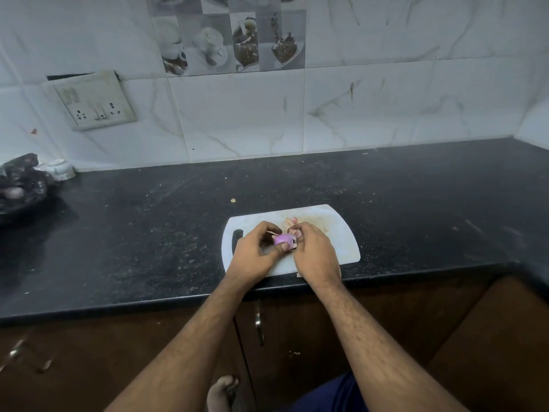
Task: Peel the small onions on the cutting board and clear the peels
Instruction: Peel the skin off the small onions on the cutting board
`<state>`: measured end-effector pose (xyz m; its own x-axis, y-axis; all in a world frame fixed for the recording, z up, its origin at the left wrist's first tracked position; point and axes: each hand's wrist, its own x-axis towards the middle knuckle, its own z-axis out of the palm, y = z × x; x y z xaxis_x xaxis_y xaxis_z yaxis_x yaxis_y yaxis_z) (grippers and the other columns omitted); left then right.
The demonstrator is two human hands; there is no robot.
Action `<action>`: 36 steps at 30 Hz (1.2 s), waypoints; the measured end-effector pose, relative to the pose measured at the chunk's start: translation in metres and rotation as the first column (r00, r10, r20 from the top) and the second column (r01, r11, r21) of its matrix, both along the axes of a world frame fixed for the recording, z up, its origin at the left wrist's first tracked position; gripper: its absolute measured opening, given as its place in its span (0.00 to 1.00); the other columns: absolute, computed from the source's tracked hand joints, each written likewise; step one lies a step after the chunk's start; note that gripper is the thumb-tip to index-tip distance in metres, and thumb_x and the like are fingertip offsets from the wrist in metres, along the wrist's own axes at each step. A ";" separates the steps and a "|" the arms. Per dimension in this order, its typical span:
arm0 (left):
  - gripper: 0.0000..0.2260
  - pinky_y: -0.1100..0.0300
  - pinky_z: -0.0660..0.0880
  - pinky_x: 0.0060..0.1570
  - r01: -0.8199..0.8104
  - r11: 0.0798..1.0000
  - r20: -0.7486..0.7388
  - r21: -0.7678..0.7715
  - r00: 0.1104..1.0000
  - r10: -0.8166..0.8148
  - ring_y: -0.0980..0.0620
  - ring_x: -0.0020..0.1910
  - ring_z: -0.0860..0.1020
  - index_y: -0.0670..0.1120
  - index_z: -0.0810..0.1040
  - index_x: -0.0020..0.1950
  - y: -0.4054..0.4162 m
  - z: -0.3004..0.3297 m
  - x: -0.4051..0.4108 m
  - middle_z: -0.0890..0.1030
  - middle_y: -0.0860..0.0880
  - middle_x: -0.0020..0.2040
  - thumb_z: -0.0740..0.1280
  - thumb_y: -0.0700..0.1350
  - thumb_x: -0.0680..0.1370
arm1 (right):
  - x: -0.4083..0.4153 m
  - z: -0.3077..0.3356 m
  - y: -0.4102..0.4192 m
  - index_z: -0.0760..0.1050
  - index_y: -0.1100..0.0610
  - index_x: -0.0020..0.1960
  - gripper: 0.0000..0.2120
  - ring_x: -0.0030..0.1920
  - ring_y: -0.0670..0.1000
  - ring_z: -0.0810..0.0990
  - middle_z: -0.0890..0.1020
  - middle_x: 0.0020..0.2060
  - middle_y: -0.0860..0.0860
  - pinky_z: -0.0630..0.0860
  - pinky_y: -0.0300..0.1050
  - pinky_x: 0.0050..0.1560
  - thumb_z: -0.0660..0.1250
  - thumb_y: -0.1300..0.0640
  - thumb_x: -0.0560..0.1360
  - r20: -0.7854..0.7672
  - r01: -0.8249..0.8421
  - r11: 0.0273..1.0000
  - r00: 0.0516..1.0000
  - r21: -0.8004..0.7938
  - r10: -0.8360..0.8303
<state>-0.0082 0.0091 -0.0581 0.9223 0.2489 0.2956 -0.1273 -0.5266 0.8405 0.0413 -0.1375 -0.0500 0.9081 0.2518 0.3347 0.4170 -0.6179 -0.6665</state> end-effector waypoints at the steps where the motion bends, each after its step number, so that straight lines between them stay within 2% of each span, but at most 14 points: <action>1: 0.12 0.66 0.77 0.56 0.018 1.000 -0.018 -0.017 1.000 -0.018 0.62 0.52 0.81 0.51 0.79 0.58 0.001 0.001 0.000 0.84 0.56 0.52 0.76 0.46 0.77 | 0.000 0.000 0.000 0.77 0.53 0.62 0.12 0.54 0.50 0.80 0.82 0.56 0.48 0.80 0.53 0.54 0.57 0.56 0.84 -0.009 0.010 1.000 1.000 0.015 -0.010; 3: 0.14 0.63 0.77 0.63 0.044 0.999 -0.060 -0.015 0.997 -0.045 0.65 0.55 0.81 0.49 0.80 0.62 0.003 0.003 0.000 0.84 0.56 0.57 0.75 0.43 0.78 | 0.002 0.000 0.001 0.77 0.53 0.61 0.12 0.53 0.50 0.80 0.82 0.55 0.48 0.79 0.52 0.54 0.58 0.59 0.83 -0.024 0.039 0.998 0.999 0.044 -0.038; 7: 0.18 0.59 0.73 0.69 0.051 0.999 -0.119 0.005 0.992 -0.050 0.59 0.63 0.79 0.51 0.79 0.69 0.003 0.003 0.002 0.83 0.55 0.63 0.72 0.43 0.80 | 0.006 -0.001 -0.001 0.77 0.56 0.61 0.13 0.54 0.51 0.79 0.81 0.53 0.50 0.76 0.43 0.53 0.60 0.67 0.80 -0.033 0.151 0.977 0.988 0.147 -0.148; 11: 0.17 0.60 0.73 0.68 0.029 0.999 -0.121 0.035 0.992 -0.024 0.57 0.63 0.79 0.47 0.77 0.71 0.001 0.005 0.000 0.82 0.54 0.64 0.69 0.44 0.82 | 0.005 -0.004 -0.001 0.76 0.51 0.68 0.19 0.61 0.48 0.75 0.75 0.61 0.48 0.75 0.39 0.59 0.61 0.65 0.81 0.029 0.048 0.991 0.998 0.123 -0.052; 16: 0.16 0.57 0.75 0.68 -0.023 0.998 -0.114 0.060 0.993 0.029 0.56 0.61 0.80 0.47 0.77 0.70 -0.001 0.005 0.001 0.83 0.52 0.62 0.68 0.47 0.82 | 0.002 -0.003 -0.002 0.75 0.50 0.71 0.18 0.64 0.47 0.72 0.75 0.64 0.46 0.73 0.48 0.64 0.58 0.56 0.83 0.077 -0.073 0.997 0.995 0.030 0.070; 19: 0.14 0.62 0.75 0.65 -0.042 0.994 -0.097 0.102 0.994 0.052 0.61 0.59 0.78 0.51 0.80 0.66 0.001 0.003 0.002 0.82 0.54 0.59 0.71 0.51 0.80 | 0.003 -0.005 0.000 0.76 0.49 0.69 0.18 0.62 0.49 0.73 0.76 0.62 0.46 0.71 0.49 0.64 0.60 0.60 0.81 0.104 -0.059 0.996 0.992 -0.061 0.065; 22: 0.14 0.52 0.75 0.66 -0.053 0.995 -0.082 0.081 0.995 0.060 0.55 0.62 0.77 0.55 0.81 0.61 0.001 0.004 0.000 0.82 0.57 0.58 0.72 0.55 0.77 | 0.002 -0.007 -0.001 0.78 0.49 0.66 0.18 0.60 0.48 0.73 0.77 0.60 0.45 0.73 0.49 0.63 0.61 0.63 0.80 0.117 -0.013 1.000 0.993 -0.020 0.016; 25: 0.18 0.49 0.79 0.63 -0.049 0.998 -0.089 0.031 0.995 0.052 0.55 0.58 0.82 0.55 0.82 0.59 0.001 0.004 0.001 0.84 0.57 0.55 0.69 0.60 0.73 | 0.000 -0.005 -0.001 0.77 0.49 0.68 0.16 0.63 0.47 0.73 0.78 0.63 0.45 0.71 0.49 0.65 0.59 0.55 0.83 0.116 -0.095 0.995 0.989 -0.015 0.096; 28: 0.19 0.49 0.78 0.64 -0.058 0.998 -0.104 0.022 0.993 0.060 0.56 0.57 0.83 0.53 0.82 0.60 0.001 0.004 0.004 0.86 0.56 0.54 0.67 0.61 0.74 | 0.002 -0.003 0.000 0.73 0.46 0.71 0.18 0.69 0.50 0.71 0.76 0.70 0.46 0.68 0.52 0.67 0.57 0.45 0.84 0.092 -0.146 0.976 0.982 -0.164 0.162; 32: 0.15 0.49 0.76 0.67 -0.068 0.997 -0.124 0.042 0.990 0.073 0.54 0.58 0.82 0.48 0.82 0.63 0.002 0.006 0.005 0.86 0.53 0.55 0.65 0.52 0.80 | 0.002 -0.005 0.004 0.70 0.48 0.71 0.17 0.66 0.53 0.71 0.75 0.70 0.47 0.67 0.53 0.64 0.55 0.48 0.84 0.123 -0.068 0.939 0.986 -0.336 0.115; 36: 0.14 0.50 0.76 0.67 -0.054 0.997 -0.139 0.050 0.988 0.061 0.56 0.59 0.82 0.48 0.82 0.65 0.004 0.005 0.005 0.86 0.55 0.56 0.66 0.51 0.81 | -0.002 -0.005 0.007 0.72 0.53 0.67 0.15 0.62 0.54 0.72 0.75 0.66 0.51 0.68 0.52 0.60 0.54 0.52 0.84 0.196 0.022 0.900 0.978 -0.434 0.070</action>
<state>-0.0036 0.0127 -0.0528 0.9399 0.2921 0.1767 0.0219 -0.5682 0.8226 0.0392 -0.1301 -0.0548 0.8245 0.4342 0.3628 0.5320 -0.8133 -0.2358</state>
